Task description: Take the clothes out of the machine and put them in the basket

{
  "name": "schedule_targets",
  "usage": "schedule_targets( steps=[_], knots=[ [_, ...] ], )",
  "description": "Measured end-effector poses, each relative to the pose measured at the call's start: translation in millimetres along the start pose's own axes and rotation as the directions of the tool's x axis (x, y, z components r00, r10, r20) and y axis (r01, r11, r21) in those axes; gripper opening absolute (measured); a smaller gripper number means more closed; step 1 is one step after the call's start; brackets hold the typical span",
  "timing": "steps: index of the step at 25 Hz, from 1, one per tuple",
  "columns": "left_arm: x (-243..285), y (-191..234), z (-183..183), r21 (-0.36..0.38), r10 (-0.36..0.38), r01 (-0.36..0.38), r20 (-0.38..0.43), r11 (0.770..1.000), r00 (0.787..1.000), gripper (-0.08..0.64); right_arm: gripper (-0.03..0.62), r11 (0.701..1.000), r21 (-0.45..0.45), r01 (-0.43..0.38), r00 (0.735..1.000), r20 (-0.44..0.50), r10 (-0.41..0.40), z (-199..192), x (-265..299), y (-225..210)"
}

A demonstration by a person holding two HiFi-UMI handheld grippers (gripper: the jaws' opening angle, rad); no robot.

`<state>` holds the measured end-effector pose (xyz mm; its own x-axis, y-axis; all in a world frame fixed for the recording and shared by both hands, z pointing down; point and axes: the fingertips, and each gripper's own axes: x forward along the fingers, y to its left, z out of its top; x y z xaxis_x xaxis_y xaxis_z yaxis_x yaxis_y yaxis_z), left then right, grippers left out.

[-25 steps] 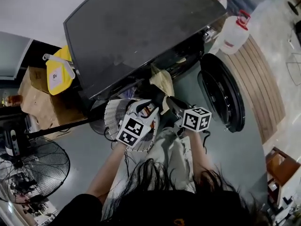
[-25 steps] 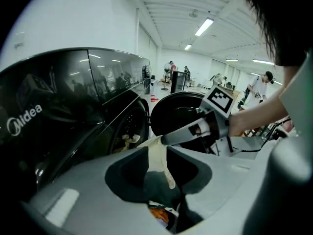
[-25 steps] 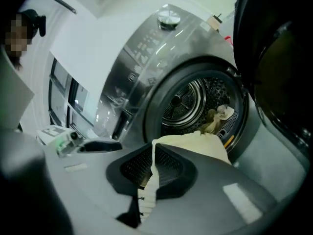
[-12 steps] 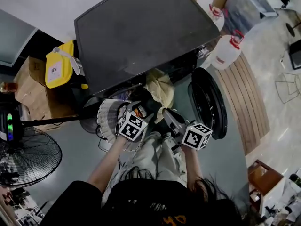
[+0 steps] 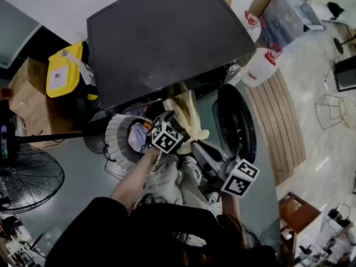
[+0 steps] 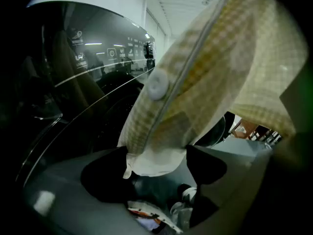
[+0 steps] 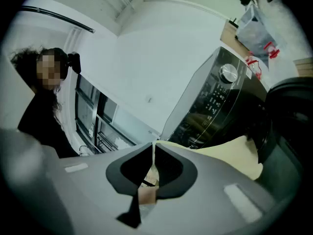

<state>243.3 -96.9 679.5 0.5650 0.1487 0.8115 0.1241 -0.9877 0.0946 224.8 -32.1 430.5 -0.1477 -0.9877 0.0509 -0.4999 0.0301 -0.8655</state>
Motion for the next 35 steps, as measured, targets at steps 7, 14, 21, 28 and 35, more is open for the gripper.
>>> schedule_targets(
  steps=[7, 14, 21, 28, 35],
  knots=[
    [3, -10, 48, -0.056, -0.004, 0.012, 0.150, 0.998, 0.989, 0.229, 0.040, 0.999, -0.037, -0.012, 0.999, -0.033, 0.011, 4, -15, 18],
    [-38, 4, 50, -0.136, 0.099, -0.072, 0.210, 0.988, 0.973, 0.057, 0.041, 0.994, -0.112, -0.007, 1.000, -0.028, 0.003, 25, -32, 12],
    [-111, 7, 60, -0.259, 0.169, -0.087, 0.310, 0.962, 0.936, 0.052, 0.043, 0.958, -0.273, 0.093, 0.987, -0.104, -0.125, 18, -46, -18],
    [-196, -12, 92, -0.341, 0.249, -0.079, 0.491, 0.937, 0.835, 0.051, 0.105, 0.900, -0.428, 0.088, 0.954, -0.225, -0.200, -12, -45, -34],
    [-275, -34, 122, -0.296, 0.261, -0.087, 0.623, 0.951, 0.737, 0.051, 0.242, 0.876, -0.482, 0.017, 0.920, -0.335, -0.202, -41, -26, -41]
  ],
)
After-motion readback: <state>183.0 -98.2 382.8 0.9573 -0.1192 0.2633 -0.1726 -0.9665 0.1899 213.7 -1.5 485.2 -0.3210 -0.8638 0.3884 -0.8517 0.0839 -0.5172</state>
